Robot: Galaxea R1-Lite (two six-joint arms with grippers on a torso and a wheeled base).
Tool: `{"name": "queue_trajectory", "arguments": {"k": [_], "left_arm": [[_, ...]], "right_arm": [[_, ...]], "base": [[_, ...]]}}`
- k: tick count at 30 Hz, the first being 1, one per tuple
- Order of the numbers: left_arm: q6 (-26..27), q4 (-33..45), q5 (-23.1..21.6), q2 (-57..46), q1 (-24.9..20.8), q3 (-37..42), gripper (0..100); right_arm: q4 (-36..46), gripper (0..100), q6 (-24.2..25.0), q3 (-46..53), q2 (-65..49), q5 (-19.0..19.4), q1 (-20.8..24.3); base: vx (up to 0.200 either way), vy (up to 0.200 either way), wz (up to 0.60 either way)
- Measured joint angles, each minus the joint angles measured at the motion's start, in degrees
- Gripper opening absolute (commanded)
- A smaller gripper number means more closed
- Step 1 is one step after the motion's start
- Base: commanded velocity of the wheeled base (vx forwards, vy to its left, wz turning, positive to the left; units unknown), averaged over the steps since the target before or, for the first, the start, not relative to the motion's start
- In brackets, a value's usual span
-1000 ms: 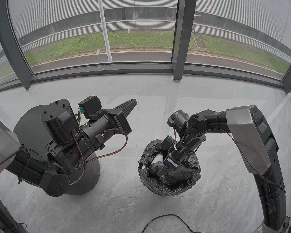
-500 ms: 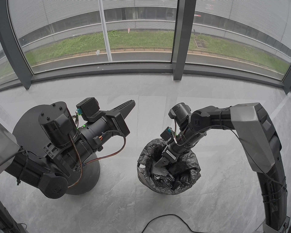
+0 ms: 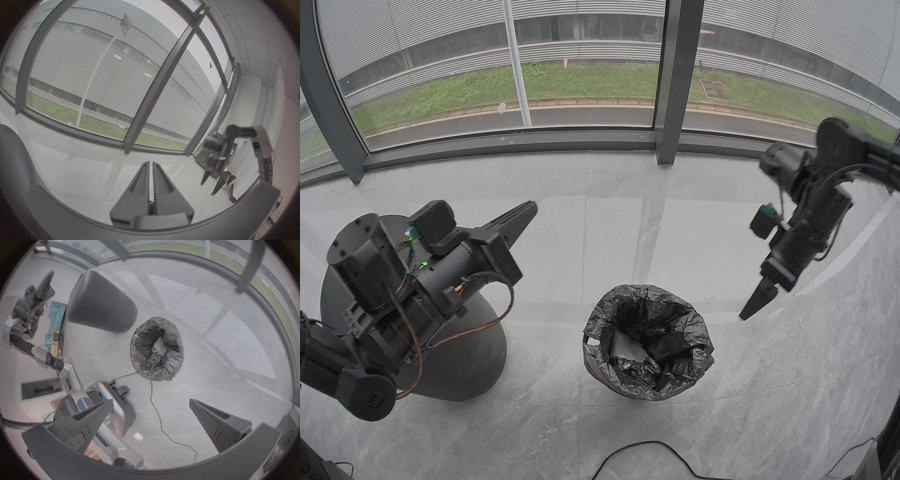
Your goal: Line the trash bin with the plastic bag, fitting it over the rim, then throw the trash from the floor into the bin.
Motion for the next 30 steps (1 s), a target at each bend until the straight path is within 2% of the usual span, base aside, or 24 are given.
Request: {"name": "queue_trajectory", "arguments": {"k": [5, 8, 15, 20, 27, 30], "left_arm": [[1.1, 0.2, -0.5, -7.3, 4.2, 6.9, 0], [1.7, 0.9, -0.8, -11.6, 6.6, 10.2, 0], [2.7, 5.5, -1.1, -21.6, 12.0, 15.3, 0], [2.9, 10.6, -0.5, -28.7, 15.5, 17.4, 0], [2.9, 17.8, 0.5, -37.9, 20.4, 20.1, 0], [3.0, 23.3, 0.6, -42.8, 22.8, 21.6, 0]], "right_arm": [[4.4, 100, 1.1, 0.0, -13.6, -1.7, -4.7], [3.3, 100, 1.9, 1.1, -21.6, -2.3, -6.7], [-10.6, 100, 3.9, 13.0, -39.3, -3.4, -9.9], [-22.4, 100, 5.2, 27.4, -49.9, -4.4, -11.6], [-34.5, 100, 7.7, 47.1, -63.3, -5.8, -13.2], [-39.4, 100, 9.0, 55.7, -69.3, -6.2, -13.7]], "base": [[0.000, 0.000, 0.00], [0.000, 0.000, 0.00], [0.000, 0.000, 0.00], [0.000, 0.000, 0.00], [0.000, 0.000, 0.00], [0.000, 0.000, 0.00]]}}
